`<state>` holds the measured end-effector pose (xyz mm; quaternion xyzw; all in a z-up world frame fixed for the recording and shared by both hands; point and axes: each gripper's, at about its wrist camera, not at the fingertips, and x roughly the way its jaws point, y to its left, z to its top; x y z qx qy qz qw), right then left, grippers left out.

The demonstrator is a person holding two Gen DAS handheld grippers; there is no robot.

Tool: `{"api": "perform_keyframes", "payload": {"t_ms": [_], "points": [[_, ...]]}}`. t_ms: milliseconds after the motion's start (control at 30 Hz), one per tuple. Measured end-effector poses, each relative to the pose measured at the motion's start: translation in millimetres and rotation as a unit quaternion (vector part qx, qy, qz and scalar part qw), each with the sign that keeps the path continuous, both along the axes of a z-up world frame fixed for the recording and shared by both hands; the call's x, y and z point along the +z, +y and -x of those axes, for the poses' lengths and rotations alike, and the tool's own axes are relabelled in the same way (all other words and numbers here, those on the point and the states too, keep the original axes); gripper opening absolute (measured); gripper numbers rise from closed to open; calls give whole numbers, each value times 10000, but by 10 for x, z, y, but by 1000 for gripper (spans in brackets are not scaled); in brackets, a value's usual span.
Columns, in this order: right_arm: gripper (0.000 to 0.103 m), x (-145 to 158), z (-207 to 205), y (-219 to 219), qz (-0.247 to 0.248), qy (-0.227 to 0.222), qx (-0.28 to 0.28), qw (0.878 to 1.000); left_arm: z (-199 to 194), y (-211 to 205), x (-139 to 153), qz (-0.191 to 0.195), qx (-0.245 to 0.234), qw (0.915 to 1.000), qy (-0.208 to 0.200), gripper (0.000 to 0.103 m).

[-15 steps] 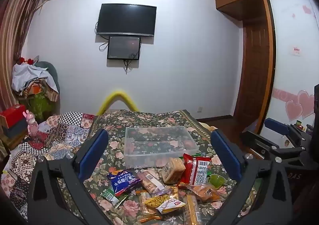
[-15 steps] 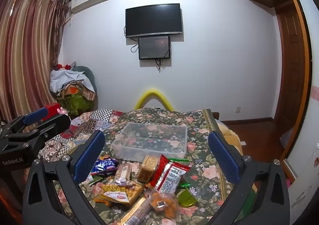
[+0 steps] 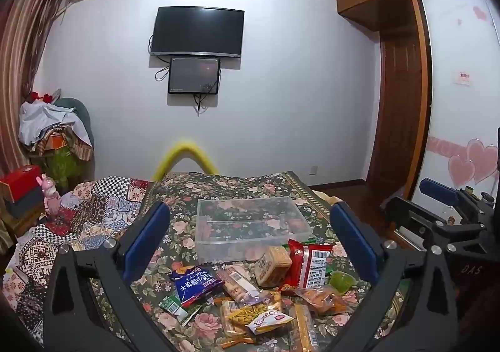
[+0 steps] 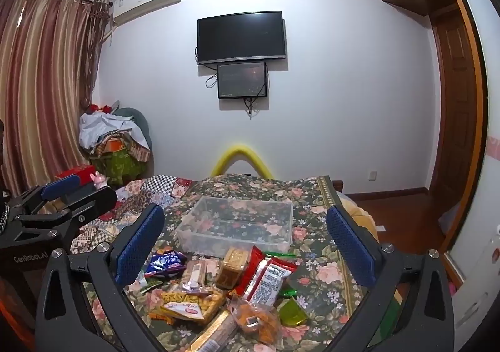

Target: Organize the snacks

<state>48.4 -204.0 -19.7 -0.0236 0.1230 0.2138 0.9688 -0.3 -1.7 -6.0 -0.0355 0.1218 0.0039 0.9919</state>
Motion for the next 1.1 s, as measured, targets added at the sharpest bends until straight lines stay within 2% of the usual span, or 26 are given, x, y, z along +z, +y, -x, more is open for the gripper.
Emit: {"api": "perform_keyframes", "payload": {"t_ms": [1100], "points": [[103, 76, 40, -56, -52, -62, -16, 10000, 26, -26, 26, -17, -50, 10000, -58, 103]]}}
